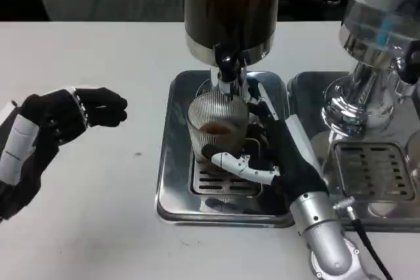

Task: Grasp the cup under the faucet to collect the drink, then remove the cup.

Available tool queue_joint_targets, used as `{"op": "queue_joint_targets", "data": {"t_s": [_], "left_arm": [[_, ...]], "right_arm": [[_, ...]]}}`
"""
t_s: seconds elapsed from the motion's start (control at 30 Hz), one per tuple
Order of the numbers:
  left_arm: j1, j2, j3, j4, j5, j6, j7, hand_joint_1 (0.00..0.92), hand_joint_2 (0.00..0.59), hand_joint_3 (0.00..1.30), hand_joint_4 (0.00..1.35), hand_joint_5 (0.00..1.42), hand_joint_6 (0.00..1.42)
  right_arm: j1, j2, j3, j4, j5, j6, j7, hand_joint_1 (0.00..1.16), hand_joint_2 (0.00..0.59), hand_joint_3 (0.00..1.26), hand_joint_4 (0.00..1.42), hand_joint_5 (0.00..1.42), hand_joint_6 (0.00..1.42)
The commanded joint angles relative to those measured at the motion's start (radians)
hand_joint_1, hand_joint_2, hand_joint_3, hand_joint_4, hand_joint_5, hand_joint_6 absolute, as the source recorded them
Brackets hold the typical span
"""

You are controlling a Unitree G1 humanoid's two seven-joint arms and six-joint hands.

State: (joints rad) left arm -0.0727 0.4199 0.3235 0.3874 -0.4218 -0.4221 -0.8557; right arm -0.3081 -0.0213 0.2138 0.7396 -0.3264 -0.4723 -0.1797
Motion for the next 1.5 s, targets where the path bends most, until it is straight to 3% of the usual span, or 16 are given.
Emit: {"op": "queue_joint_targets", "data": {"t_s": [0.03,0.2,0.33,0.47,0.63,0.83,1.2,1.5], "left_arm": [[0.014,0.013,0.003,0.013,0.014,-0.004,0.012,0.000,0.115,0.53,0.41,0.41,0.39],[0.015,0.015,0.000,0.014,0.015,-0.002,0.013,0.000,0.103,0.53,0.41,0.41,0.39],[0.010,0.020,0.002,0.021,0.016,-0.002,0.016,0.000,0.103,0.53,0.41,0.41,0.39],[0.007,0.025,0.005,0.027,0.015,-0.004,0.019,0.000,0.106,0.53,0.42,0.41,0.39],[0.007,0.026,0.004,0.031,0.016,-0.004,0.021,0.000,0.111,0.53,0.42,0.42,0.39],[0.007,0.027,0.000,0.037,0.021,-0.008,0.022,0.000,0.110,0.53,0.42,0.42,0.39],[-0.014,0.031,-0.013,0.055,0.038,-0.008,0.005,0.000,0.112,0.53,0.42,0.42,0.40],[-0.028,0.035,-0.022,0.076,0.044,-0.011,-0.005,0.000,0.111,0.53,0.42,0.43,0.41]], "right_arm": [[0.013,0.017,0.025,0.033,-0.017,0.018,0.000,0.77,0.180,0.11,0.15,0.22,0.37],[0.024,0.019,0.036,0.033,-0.027,0.017,-0.031,0.78,0.181,0.27,0.30,0.35,0.50],[0.029,0.020,0.051,0.032,-0.039,0.019,-0.046,0.78,0.181,0.32,0.35,0.42,0.61],[0.034,0.021,0.060,0.028,-0.047,0.018,-0.064,0.78,0.181,0.33,0.36,0.44,0.63],[0.045,0.025,0.069,0.026,-0.070,0.000,-0.128,0.79,0.185,0.35,0.41,0.51,0.74],[0.067,0.030,0.065,0.030,-0.090,-0.051,-0.239,0.79,0.193,0.45,0.52,0.64,0.90],[0.089,0.033,0.054,0.056,-0.104,-0.138,-0.360,0.81,0.206,0.58,0.67,0.82,1.11],[0.122,0.028,0.042,0.041,-0.128,-0.193,-0.441,0.82,0.209,0.66,0.76,0.91,1.21]]}}
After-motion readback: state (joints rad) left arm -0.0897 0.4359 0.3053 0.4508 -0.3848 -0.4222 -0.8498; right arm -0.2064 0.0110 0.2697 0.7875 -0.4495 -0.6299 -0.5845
